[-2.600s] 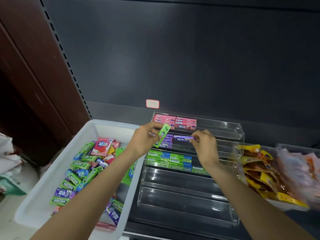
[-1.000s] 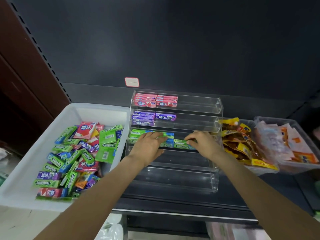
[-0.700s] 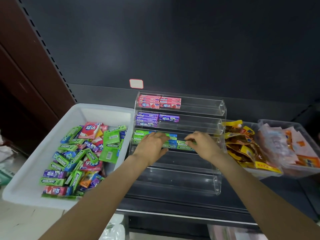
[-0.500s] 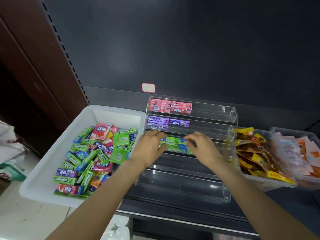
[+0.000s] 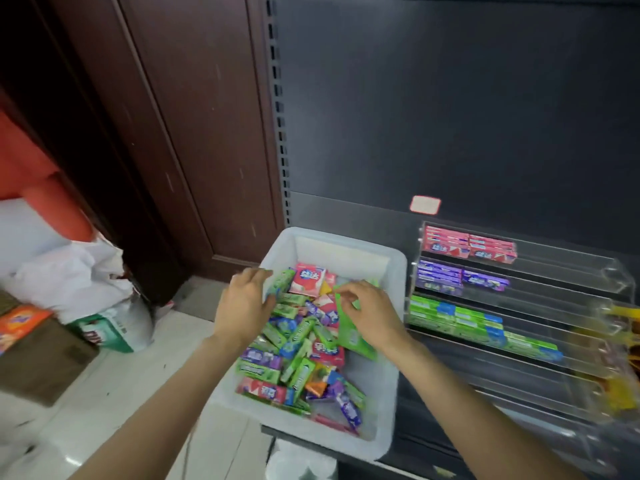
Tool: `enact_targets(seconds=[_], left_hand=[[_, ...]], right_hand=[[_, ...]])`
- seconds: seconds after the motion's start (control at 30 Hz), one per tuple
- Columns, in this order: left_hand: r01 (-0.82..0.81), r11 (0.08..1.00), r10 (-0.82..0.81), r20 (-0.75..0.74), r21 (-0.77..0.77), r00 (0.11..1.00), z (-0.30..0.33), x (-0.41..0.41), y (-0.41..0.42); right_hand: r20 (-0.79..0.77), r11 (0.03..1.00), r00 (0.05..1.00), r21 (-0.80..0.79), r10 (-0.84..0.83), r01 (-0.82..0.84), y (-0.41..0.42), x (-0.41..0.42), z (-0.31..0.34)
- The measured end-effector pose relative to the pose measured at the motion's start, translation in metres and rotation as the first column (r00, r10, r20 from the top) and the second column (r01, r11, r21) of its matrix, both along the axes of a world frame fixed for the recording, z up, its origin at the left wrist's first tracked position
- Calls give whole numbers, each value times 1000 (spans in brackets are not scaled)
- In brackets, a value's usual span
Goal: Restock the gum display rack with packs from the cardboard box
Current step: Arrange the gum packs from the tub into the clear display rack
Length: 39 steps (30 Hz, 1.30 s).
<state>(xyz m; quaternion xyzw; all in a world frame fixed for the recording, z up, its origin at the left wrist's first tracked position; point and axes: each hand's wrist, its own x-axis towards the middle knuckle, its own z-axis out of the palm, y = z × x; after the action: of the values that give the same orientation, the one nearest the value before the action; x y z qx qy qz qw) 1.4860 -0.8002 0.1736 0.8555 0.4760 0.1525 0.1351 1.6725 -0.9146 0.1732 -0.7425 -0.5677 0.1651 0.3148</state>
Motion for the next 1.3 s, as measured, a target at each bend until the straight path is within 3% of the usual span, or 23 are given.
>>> enact_targets(seconds=[0.1, 0.23, 0.37, 0.63, 0.77, 1.03, 1.1, 1.2, 1.3], left_hand=[[79, 992, -88, -95, -94, 992, -10, -28, 40], [206, 939, -241, -98, -277, 966, -14, -41, 76], [298, 858, -321, 16, -418, 947, -13, -46, 88], [414, 809, -372, 183, -417, 910, -8, -50, 92], [405, 812, -371, 163, -420, 914, -12, -46, 97], [417, 852, -400, 120, -316, 909, -17, -14, 109], [407, 861, -380, 146, -306, 913, -17, -9, 110], [431, 854, -332, 332, -291, 883, -12, -7, 107], [501, 734, -170, 590, -459, 790, -4, -11, 106]], right_hand=[[-6, 997, 1000, -77, -29, 28, 32, -32, -11], [9, 972, 997, -223, -76, 76, 61, -57, -24], [29, 926, 991, -353, -134, 136, 81, -70, -31], [93, 886, 961, -372, -260, 276, 100, -77, -33], [84, 867, 954, -401, -288, 297, 99, -68, -32], [-147, 842, 839, -237, -524, 485, 80, -52, -21], [-282, 845, 797, -196, -534, 497, 80, -55, -16], [-473, 907, 782, -101, -405, 409, 83, -65, -2], [-515, 944, 802, -49, -303, 326, 96, -75, 6]])
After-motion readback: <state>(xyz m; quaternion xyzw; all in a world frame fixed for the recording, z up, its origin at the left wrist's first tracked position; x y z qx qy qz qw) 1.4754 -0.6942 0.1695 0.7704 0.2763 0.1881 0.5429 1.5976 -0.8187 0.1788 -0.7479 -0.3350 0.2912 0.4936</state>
